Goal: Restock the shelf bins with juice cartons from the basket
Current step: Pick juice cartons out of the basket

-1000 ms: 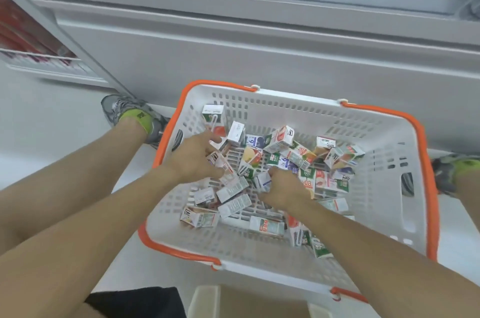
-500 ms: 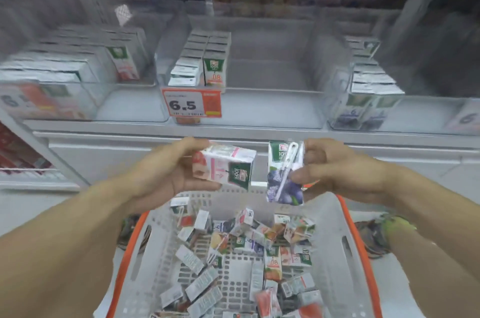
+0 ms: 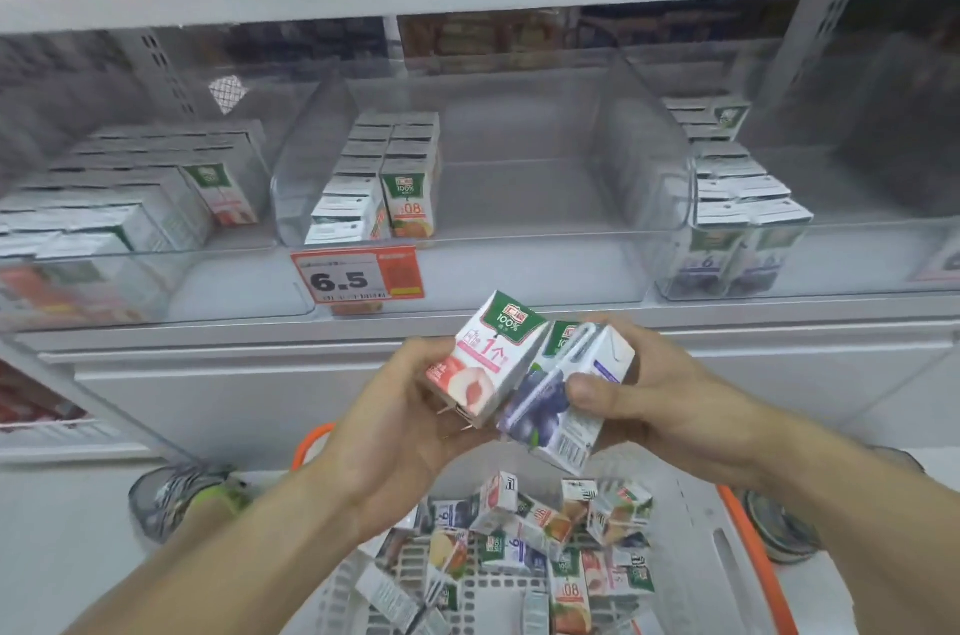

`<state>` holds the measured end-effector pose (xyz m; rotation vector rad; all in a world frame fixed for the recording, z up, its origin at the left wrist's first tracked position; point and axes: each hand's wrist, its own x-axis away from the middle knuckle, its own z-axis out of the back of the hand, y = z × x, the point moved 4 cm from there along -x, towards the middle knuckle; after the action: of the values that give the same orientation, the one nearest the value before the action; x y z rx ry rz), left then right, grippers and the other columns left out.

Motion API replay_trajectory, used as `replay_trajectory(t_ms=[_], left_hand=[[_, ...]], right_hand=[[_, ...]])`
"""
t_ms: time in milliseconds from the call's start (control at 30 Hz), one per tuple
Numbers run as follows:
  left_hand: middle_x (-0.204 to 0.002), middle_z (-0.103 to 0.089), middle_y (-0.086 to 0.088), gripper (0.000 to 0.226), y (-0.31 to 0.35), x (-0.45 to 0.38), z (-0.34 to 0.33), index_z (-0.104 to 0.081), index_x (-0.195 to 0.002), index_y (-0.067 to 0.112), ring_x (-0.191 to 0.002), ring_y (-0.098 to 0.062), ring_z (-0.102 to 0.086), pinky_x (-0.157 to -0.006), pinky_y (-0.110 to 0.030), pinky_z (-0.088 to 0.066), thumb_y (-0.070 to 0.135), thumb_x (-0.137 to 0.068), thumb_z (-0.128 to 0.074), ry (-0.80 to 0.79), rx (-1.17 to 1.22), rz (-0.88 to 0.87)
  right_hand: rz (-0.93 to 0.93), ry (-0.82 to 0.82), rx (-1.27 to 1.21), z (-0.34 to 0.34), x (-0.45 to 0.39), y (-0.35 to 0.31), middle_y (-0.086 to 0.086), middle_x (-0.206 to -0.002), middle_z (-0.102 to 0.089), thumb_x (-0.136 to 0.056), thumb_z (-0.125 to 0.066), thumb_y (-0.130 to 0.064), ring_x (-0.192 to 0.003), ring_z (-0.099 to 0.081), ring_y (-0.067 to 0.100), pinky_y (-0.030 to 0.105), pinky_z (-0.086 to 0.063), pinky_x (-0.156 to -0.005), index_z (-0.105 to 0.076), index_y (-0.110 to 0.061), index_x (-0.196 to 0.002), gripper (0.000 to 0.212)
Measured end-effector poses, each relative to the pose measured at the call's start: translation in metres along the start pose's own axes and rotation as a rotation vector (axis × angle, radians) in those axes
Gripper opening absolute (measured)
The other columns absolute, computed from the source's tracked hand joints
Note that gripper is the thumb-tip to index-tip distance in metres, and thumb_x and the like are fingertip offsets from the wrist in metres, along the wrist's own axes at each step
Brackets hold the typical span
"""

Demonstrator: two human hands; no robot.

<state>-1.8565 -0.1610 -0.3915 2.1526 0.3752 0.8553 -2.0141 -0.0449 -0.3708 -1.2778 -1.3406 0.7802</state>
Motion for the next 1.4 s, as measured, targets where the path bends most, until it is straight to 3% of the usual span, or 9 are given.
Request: replay_trajectory(t_ms=[100, 233, 367, 533, 667, 867, 1000, 1133, 1400], left_hand=[[-0.100, -0.068, -0.018, 0.026, 0.000, -0.001, -0.005, -0.074, -0.096, 0.007, -0.083, -0.027, -0.067, -0.086, -0.042, -0.049, 0.027, -0.079, -0.070, -0.064, -0.053, -0.008], [-0.092, -0.070, -0.022, 0.033, -0.003, 0.001, -0.007, -0.072, -0.097, -0.005, -0.077, -0.025, -0.069, -0.066, -0.034, -0.058, 0.012, -0.069, -0.078, -0.167, -0.072, 0.032], [-0.091, -0.071, -0.020, 0.051, -0.010, 0.007, -0.010, -0.059, -0.116, -0.011, -0.072, -0.023, -0.066, -0.066, -0.032, -0.057, 0.012, -0.073, -0.075, -0.192, -0.180, 0.072], [-0.096, -0.065, -0.019, 0.073, -0.015, 0.010, -0.006, -0.063, -0.119, -0.002, -0.076, -0.021, -0.061, -0.070, -0.033, -0.055, 0.037, -0.064, -0.089, -0.185, -0.312, 0.081], [-0.088, -0.066, -0.019, 0.062, -0.012, 0.011, -0.002, -0.057, -0.120, -0.010, -0.067, -0.020, -0.063, -0.062, -0.031, -0.054, 0.021, -0.072, -0.081, -0.139, -0.213, 0.063], [-0.097, -0.069, -0.018, 0.057, -0.010, 0.013, -0.006, -0.065, -0.113, -0.004, -0.072, -0.021, -0.063, -0.066, -0.031, -0.054, 0.034, -0.073, -0.078, -0.214, -0.200, 0.055], [-0.102, -0.071, -0.021, 0.080, -0.014, 0.010, -0.004, -0.052, -0.126, -0.005, -0.073, -0.025, -0.064, -0.060, -0.028, -0.052, 0.026, -0.060, -0.086, -0.128, -0.272, -0.014], [-0.101, -0.071, -0.022, 0.069, -0.014, 0.006, -0.020, -0.054, -0.123, -0.001, -0.077, -0.028, -0.063, -0.063, -0.029, -0.053, 0.027, -0.070, -0.087, -0.143, -0.254, -0.050], [-0.091, -0.075, -0.009, 0.043, 0.006, -0.009, -0.085, -0.055, -0.116, 0.013, -0.069, -0.025, -0.068, -0.079, -0.046, -0.058, 0.028, -0.079, -0.070, -0.014, -0.471, -0.450]], right_hand=[[-0.049, -0.006, 0.002, -0.009, -0.002, 0.003, 0.025, -0.112, -0.069, -0.073, -0.078, -0.059, -0.089, -0.068, 0.041, 0.052, -0.054, -0.071, -0.062, -0.010, -0.124, 0.073], [-0.089, 0.103, 0.028, -0.012, -0.002, 0.004, 0.021, -0.090, -0.063, -0.086, -0.064, -0.055, -0.062, -0.052, 0.033, 0.025, -0.043, -0.039, -0.066, -0.013, -0.119, 0.054], [-0.088, 0.165, 0.203, -0.013, 0.003, 0.003, 0.013, -0.067, -0.066, -0.082, -0.070, -0.051, -0.047, -0.052, 0.025, 0.026, -0.043, -0.041, -0.066, -0.011, -0.108, 0.048], [-0.136, 0.054, 0.190, -0.018, 0.007, 0.000, 0.022, -0.084, -0.068, -0.085, -0.064, -0.057, -0.060, -0.057, 0.027, 0.031, -0.053, -0.049, -0.067, -0.009, -0.110, 0.054], [-0.188, -0.079, -0.060, -0.004, 0.009, -0.001, 0.021, -0.100, -0.064, -0.092, -0.066, -0.021, -0.070, -0.062, 0.026, 0.037, -0.061, -0.067, -0.064, 0.000, -0.121, 0.036], [-0.049, -0.005, 0.163, 0.011, 0.008, -0.006, 0.026, -0.113, -0.068, -0.079, -0.075, -0.014, -0.093, -0.068, 0.044, 0.043, -0.061, -0.082, -0.067, -0.007, -0.122, 0.044], [0.013, 0.078, 0.245, 0.009, 0.009, -0.008, 0.022, -0.107, -0.071, -0.078, -0.080, -0.020, -0.090, -0.069, 0.046, 0.042, -0.061, -0.070, -0.065, -0.005, -0.116, 0.044], [0.079, 0.144, 0.248, 0.021, 0.021, -0.019, 0.020, -0.104, -0.073, -0.080, -0.075, -0.014, -0.080, -0.070, 0.044, 0.039, -0.062, -0.065, -0.061, 0.004, -0.113, 0.040], [0.698, 0.840, 0.466, 0.115, 0.098, -0.115, 0.011, -0.112, -0.069, -0.083, -0.075, -0.004, -0.092, -0.074, 0.024, 0.033, -0.060, -0.080, -0.060, -0.028, -0.108, 0.038]])
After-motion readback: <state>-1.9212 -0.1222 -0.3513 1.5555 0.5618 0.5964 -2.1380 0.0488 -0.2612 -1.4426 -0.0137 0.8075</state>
